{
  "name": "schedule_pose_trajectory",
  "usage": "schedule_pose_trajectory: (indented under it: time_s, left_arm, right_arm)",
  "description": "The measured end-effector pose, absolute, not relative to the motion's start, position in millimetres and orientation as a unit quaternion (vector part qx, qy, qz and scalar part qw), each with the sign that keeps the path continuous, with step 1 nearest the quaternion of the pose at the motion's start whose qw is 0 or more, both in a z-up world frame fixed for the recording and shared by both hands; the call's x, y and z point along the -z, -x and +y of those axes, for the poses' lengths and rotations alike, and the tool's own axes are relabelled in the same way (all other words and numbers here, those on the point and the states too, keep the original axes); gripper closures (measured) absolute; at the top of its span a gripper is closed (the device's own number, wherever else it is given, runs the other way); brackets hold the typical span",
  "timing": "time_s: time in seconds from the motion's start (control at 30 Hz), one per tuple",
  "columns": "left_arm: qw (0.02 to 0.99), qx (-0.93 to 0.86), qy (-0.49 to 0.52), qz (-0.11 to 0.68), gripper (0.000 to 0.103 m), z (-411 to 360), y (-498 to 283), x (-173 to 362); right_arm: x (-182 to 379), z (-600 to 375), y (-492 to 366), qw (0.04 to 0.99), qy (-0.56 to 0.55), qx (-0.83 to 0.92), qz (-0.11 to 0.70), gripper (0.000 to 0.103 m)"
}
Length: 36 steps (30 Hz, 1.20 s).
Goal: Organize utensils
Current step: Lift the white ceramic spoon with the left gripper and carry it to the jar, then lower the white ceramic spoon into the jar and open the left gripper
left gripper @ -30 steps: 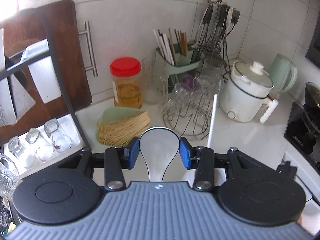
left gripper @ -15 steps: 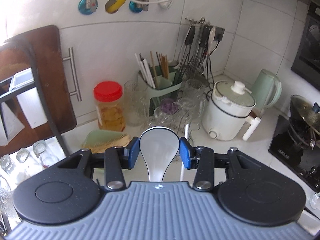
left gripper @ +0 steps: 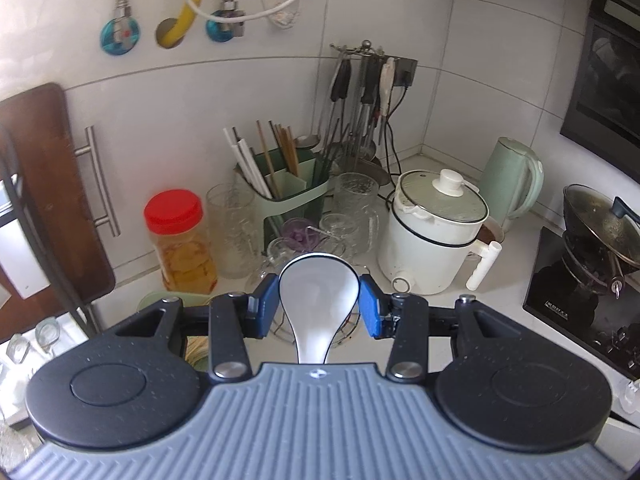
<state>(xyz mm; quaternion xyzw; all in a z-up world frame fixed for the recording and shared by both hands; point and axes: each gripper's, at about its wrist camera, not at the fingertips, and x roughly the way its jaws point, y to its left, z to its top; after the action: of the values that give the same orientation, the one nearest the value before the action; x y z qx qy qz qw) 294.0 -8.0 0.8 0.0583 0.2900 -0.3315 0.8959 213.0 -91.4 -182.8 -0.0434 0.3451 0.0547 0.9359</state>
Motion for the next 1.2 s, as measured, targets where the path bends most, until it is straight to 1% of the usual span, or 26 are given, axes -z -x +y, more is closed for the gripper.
schedule_pose_trajectory:
  time_s: [0.37, 0.67, 1.2]
  left_arm:
    - [0.889, 0.347, -0.081, 0.287, 0.055, -32, -289, 28]
    - [0.87, 0.364, -0.049, 0.328, 0.055, -24, -295, 59]
    - [0.849, 0.348, -0.083, 0.389, 0.055, -22, -288, 87]
  right_arm:
    - [183, -91, -212, 0.937, 0.044, -0.056, 0.343, 0.012]
    - [184, -90, -213, 0.937, 0.045, -0.057, 0.341, 0.012]
    - [185, -89, -212, 0.939, 0.045, -0.057, 0.335, 0.012]
